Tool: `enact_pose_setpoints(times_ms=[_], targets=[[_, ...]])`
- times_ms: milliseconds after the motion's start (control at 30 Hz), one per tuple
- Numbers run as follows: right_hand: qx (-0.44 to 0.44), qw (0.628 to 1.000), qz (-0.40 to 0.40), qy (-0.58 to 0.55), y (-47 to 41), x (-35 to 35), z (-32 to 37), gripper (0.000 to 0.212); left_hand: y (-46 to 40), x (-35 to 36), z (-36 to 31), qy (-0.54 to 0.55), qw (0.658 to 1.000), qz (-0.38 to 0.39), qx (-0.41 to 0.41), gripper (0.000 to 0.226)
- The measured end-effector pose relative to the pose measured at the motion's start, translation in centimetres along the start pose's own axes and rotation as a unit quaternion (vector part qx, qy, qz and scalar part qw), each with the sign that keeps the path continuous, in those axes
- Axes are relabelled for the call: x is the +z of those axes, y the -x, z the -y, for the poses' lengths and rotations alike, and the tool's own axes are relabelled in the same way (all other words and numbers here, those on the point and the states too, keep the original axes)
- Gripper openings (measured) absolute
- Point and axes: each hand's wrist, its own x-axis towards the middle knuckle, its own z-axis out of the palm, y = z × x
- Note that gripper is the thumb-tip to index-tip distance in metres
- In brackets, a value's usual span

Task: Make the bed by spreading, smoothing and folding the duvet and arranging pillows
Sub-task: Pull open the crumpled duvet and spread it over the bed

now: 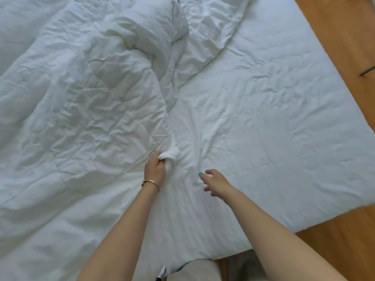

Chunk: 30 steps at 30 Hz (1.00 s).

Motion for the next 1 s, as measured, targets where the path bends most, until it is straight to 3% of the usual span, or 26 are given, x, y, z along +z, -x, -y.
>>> enact_pose_setpoints(times_ms=[67,167,233,300,367,433,500,533,567,600,667,733,800,833,933,967,1000], targets=[[-0.041,0.999,-0.016,-0.017,0.0,-0.4,1.7,0.058,3.3,-1.8,-0.6,0.148,0.987,0.032,-0.047,0.02],[-0.062,0.996,0.014,-0.067,0.8,-0.6,4.4,0.066,8.8,-5.2,-0.9,0.282,0.954,0.024,-0.104,0.034],[-0.069,0.994,0.061,-0.066,1.3,-0.3,5.7,0.079,12.1,-6.9,-1.0,0.373,0.919,0.01,-0.123,0.038],[-0.082,0.988,0.115,-0.065,1.7,0.8,6.6,0.096,14.9,-7.9,-1.4,0.446,0.883,-0.009,-0.145,0.057],[-0.099,0.977,0.158,-0.102,2.3,2.4,7.4,0.112,17.1,-8.5,-1.2,0.466,0.87,-0.049,-0.156,0.06],[-0.102,0.955,0.195,-0.196,2.9,3.7,8.3,0.118,18.9,-9.0,-0.5,0.501,0.849,-0.064,-0.154,0.052],[-0.084,0.91,0.249,-0.321,3.4,4.3,9.5,0.119,20.6,-10.6,0.2,0.54,0.826,-0.076,-0.143,0.022],[-0.076,0.885,0.283,-0.362,3.7,4.4,10.3,0.121,21.4,-11.6,0.8,0.552,0.819,-0.085,-0.127,0.031],[-0.078,0.871,0.306,-0.377,4.2,4.6,11.0,0.122,22.2,-12.7,1.1,0.554,0.82,-0.084,-0.115,0.049],[-0.089,0.866,0.316,-0.378,4.8,5.0,11.9,0.119,22.6,-13.6,1.3,0.536,0.829,-0.105,-0.118,0.048],[-0.118,0.871,0.303,-0.369,6.2,6.4,13.7,0.103,22.7,-14.6,1.4,0.46,0.862,-0.177,-0.12,0.013],[-0.175,0.885,0.276,-0.331,7.0,7.2,15.0,0.083,21.5,-14.7,1.4,0.232,0.934,-0.231,-0.141,0.033],[-0.272,0.914,0.22,-0.206,7.0,7.0,15.0,0.059,20.7,-14.0,-0.2,0.052,0.942,-0.299,-0.146,0.03],[-0.318,0.924,0.172,-0.127,6.9,6.5,14.5,0.045,20.2,-13.4,-1.1,-0.006,0.938,-0.333,-0.102,0.038],[-0.421,0.904,0.06,0.032,6.3,5.1,12.7,0.013,18.6,-10.4,-6.0,0.032,0.942,-0.317,0.104,0.05],[-0.447,0.891,0.048,0.061,6.6,4.6,12.2,0.008,17.4,-9.4,-7.9,0.057,0.948,-0.287,0.128,0.054],[-0.47,0.878,0.042,0.082,7.1,4.3,11.6,0.016,15.8,-8.5,-9.6,0.06,0.955,-0.258,0.132,0.064]])
